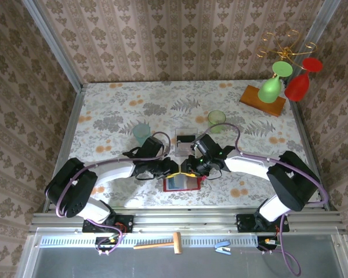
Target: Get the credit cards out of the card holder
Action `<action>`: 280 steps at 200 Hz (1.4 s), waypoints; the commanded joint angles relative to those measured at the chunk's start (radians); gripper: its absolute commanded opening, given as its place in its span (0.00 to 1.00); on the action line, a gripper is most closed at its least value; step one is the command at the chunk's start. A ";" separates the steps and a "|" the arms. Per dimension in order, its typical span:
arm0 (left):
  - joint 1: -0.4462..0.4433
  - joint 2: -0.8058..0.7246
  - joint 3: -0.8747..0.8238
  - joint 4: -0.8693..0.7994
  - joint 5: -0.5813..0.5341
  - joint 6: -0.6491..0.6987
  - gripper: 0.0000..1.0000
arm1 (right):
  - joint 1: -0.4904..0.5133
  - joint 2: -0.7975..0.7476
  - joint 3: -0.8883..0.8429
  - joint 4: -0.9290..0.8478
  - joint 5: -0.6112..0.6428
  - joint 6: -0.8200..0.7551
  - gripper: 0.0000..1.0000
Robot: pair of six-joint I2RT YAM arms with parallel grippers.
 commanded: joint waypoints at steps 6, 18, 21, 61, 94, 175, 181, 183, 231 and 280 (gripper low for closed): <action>-0.011 -0.026 0.048 -0.055 0.005 0.007 0.27 | -0.016 -0.064 -0.015 -0.076 0.055 -0.017 0.33; -0.013 -0.020 0.063 -0.062 0.006 0.011 0.28 | -0.023 -0.089 -0.019 -0.094 0.069 -0.025 0.33; -0.014 -0.019 0.067 -0.064 0.007 0.012 0.29 | -0.025 -0.096 -0.021 -0.098 0.072 -0.027 0.33; -0.032 0.025 0.112 -0.069 0.016 0.016 0.34 | -0.071 -0.213 -0.060 -0.138 0.103 -0.039 0.33; -0.047 0.063 0.149 -0.066 0.019 0.014 0.37 | -0.117 -0.285 -0.097 -0.162 0.112 -0.051 0.34; -0.072 0.168 0.240 -0.048 0.041 0.018 0.41 | -0.170 -0.364 -0.141 -0.207 0.109 -0.070 0.35; -0.074 0.174 0.245 -0.047 0.041 0.019 0.41 | -0.170 -0.364 -0.140 -0.210 0.107 -0.072 0.35; -0.074 0.175 0.247 -0.047 0.041 0.018 0.41 | -0.171 -0.365 -0.140 -0.210 0.107 -0.072 0.35; -0.075 0.183 0.248 -0.040 0.047 0.020 0.41 | -0.172 -0.366 -0.142 -0.207 0.105 -0.066 0.35; -0.072 0.162 0.218 -0.028 0.045 0.017 0.42 | -0.172 -0.354 -0.149 -0.173 0.086 -0.046 0.35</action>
